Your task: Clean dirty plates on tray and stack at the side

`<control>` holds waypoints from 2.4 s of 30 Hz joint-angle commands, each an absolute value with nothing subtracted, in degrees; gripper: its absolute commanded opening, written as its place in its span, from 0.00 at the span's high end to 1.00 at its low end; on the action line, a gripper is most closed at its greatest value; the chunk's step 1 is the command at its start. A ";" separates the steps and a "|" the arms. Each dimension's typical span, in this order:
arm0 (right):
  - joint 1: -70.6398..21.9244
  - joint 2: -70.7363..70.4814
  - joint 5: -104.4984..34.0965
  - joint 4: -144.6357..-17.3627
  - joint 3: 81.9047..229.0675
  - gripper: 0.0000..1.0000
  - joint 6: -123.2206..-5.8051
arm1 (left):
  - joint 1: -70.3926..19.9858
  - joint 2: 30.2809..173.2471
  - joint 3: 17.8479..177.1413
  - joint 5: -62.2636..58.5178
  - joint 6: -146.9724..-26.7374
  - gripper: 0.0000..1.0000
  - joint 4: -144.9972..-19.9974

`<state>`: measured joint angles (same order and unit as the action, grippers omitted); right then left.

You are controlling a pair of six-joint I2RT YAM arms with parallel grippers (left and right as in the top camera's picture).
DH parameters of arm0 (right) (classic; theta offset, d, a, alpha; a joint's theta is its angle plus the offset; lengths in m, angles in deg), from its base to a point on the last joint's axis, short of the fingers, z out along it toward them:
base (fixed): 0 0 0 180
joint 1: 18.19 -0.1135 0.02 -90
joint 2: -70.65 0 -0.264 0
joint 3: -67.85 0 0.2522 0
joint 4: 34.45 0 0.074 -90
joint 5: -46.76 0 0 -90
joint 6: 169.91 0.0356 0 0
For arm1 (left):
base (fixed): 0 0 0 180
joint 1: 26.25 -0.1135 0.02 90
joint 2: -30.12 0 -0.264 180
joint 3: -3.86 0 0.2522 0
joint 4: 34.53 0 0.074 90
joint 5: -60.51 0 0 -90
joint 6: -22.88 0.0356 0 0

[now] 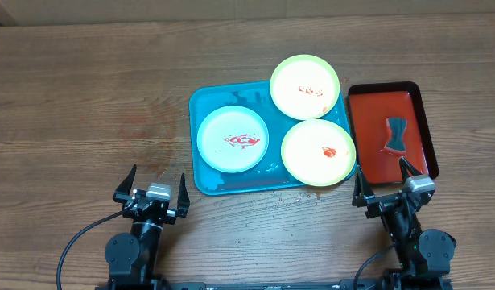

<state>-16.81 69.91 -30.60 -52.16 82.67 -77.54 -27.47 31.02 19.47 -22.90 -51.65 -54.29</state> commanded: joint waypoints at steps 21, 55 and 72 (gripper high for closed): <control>-17.18 70.46 -31.17 -51.81 82.06 0.00 -77.32 | -27.25 30.37 18.85 -15.53 -60.68 0.00 -53.42; -17.18 70.46 -28.17 -51.81 84.77 0.00 -66.15 | -21.08 66.52 55.29 -16.78 -67.13 0.00 -67.95; -17.18 36.67 -26.05 -84.09 123.26 0.00 -69.98 | 0.38 92.92 79.48 -43.60 -66.89 0.00 -84.32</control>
